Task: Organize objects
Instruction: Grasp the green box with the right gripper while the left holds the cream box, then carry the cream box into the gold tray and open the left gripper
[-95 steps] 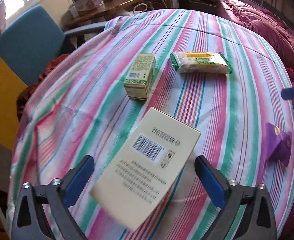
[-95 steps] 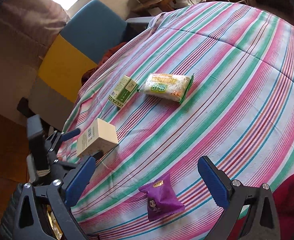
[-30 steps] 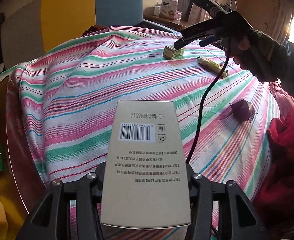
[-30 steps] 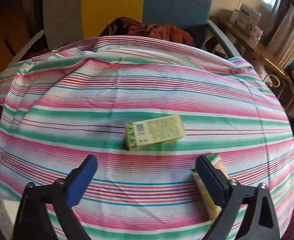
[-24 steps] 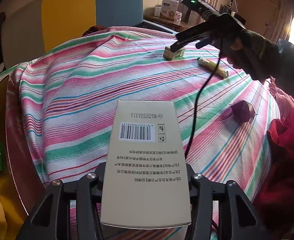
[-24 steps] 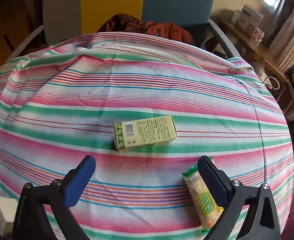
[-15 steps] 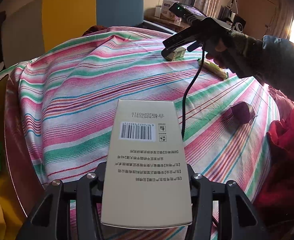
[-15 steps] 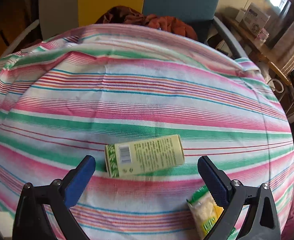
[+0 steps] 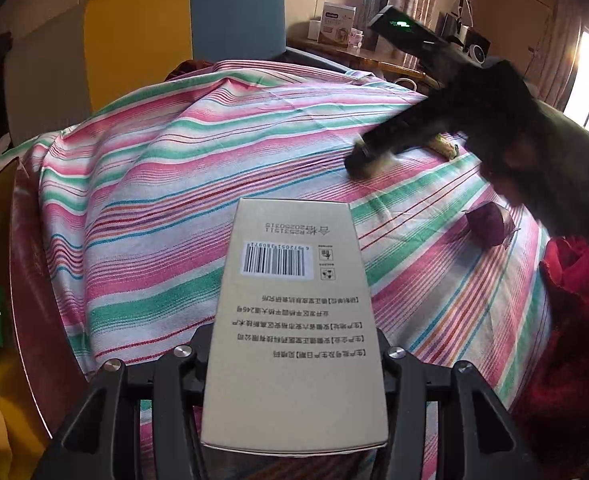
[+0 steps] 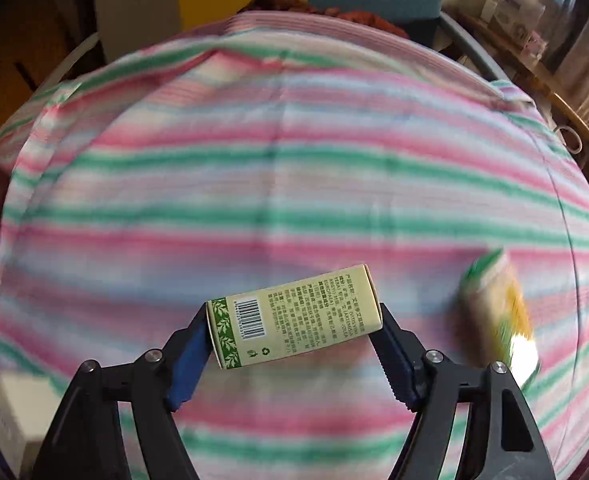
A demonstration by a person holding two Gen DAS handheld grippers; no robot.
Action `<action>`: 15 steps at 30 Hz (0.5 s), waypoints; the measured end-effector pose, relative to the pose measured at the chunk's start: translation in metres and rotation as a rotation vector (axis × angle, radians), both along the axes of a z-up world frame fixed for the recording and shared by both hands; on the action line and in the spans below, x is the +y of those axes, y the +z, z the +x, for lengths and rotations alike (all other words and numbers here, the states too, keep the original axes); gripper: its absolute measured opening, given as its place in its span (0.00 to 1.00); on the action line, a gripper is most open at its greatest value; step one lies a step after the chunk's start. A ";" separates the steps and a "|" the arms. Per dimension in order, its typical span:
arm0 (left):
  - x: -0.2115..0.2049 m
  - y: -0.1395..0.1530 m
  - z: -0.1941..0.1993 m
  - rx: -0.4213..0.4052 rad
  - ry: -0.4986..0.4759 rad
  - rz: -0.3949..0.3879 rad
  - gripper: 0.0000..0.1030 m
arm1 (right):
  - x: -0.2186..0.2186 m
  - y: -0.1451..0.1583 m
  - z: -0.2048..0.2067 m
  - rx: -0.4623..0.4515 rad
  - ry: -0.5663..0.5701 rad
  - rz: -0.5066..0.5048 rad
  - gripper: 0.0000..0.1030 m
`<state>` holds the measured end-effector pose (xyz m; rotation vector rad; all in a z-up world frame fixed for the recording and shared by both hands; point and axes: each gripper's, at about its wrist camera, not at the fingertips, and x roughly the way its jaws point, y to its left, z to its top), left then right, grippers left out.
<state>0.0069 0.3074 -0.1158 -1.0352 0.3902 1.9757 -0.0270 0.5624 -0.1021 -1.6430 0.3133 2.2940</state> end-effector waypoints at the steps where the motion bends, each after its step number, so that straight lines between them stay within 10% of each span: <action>1: 0.000 0.000 0.000 0.001 0.002 -0.001 0.49 | -0.012 0.000 0.009 0.002 0.008 -0.015 0.74; 15: -0.029 0.060 0.013 0.079 0.079 0.067 0.49 | -0.060 -0.005 0.044 0.069 0.019 -0.001 0.74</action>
